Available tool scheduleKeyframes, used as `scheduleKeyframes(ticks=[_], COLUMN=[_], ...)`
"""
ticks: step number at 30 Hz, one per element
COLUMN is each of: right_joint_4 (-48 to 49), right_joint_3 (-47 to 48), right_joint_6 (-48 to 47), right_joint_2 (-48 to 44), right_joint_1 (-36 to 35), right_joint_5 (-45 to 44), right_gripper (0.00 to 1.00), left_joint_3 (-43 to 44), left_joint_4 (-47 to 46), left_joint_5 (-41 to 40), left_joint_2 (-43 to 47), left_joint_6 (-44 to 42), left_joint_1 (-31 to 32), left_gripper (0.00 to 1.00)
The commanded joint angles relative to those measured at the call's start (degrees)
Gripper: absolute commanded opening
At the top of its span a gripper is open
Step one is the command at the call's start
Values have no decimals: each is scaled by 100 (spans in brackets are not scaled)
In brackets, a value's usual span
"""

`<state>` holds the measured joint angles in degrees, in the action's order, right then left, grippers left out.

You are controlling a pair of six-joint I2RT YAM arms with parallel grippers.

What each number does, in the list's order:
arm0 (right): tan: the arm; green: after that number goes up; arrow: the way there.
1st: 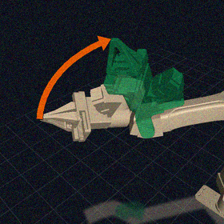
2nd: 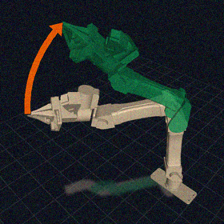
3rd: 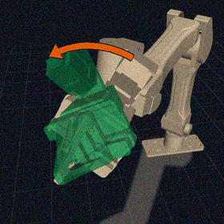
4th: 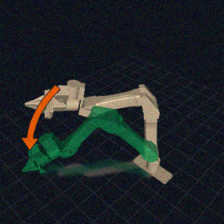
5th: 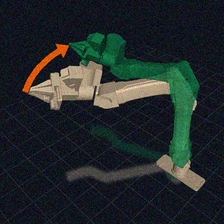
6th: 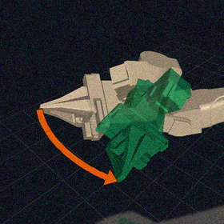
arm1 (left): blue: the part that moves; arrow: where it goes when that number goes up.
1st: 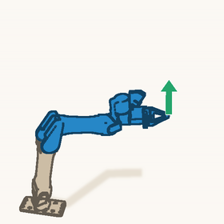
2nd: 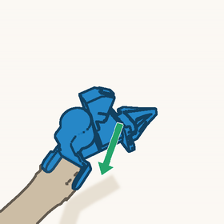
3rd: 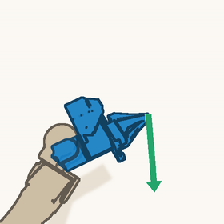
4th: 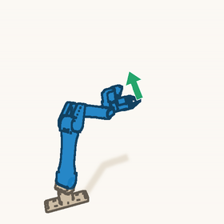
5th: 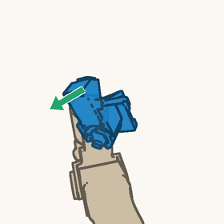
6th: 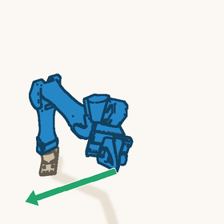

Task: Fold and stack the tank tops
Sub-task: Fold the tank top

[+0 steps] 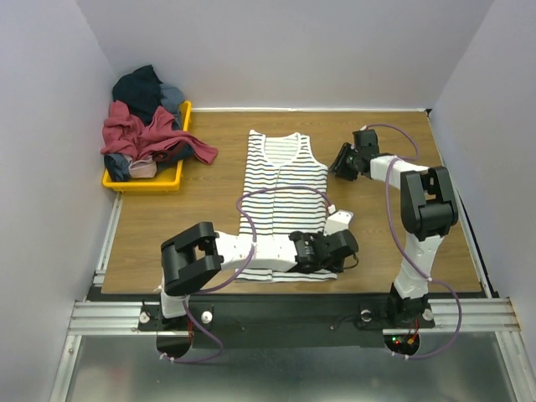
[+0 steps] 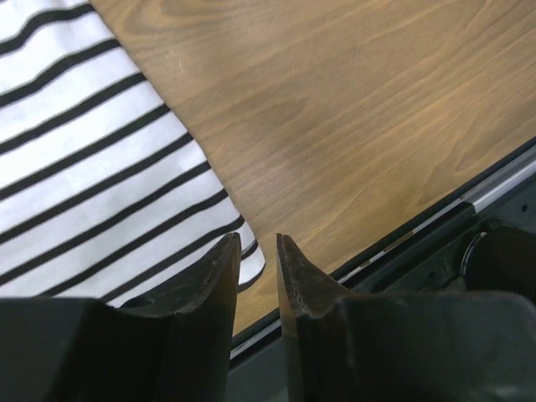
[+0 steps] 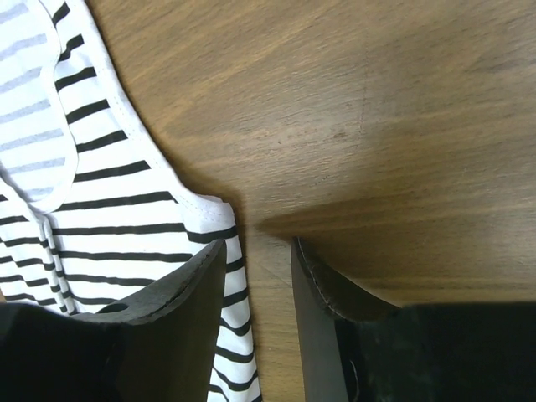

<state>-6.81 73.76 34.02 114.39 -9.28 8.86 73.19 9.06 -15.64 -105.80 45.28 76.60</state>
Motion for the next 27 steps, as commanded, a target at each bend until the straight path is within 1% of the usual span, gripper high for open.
scheduleKeyframes(ticks=[1,7,13,19,27], right_joint_4=[101,101,101,101,101], right_joint_3=[183,218,297,315,332], right_joint_6=[-106,-124,-167,-220,-291], right_joint_2=[119,163,207,224,224], right_joint_1=[14,14,14,14,14], right_joint_5=[98,98,133,160,256], right_gripper=[43,43,43,43,43], left_joint_3=[310,503,731,1057,1224], left_joint_4=[456,729,843,1089,1186], left_joint_5=[-361,-475,-440,-449,-379], left_joint_2=[-90,-248,-485,-854,-1118], left_joint_6=[95,78,-106,-177,-256], left_joint_1=[153,285,408,479,479], left_gripper=[39,46,46,45,36])
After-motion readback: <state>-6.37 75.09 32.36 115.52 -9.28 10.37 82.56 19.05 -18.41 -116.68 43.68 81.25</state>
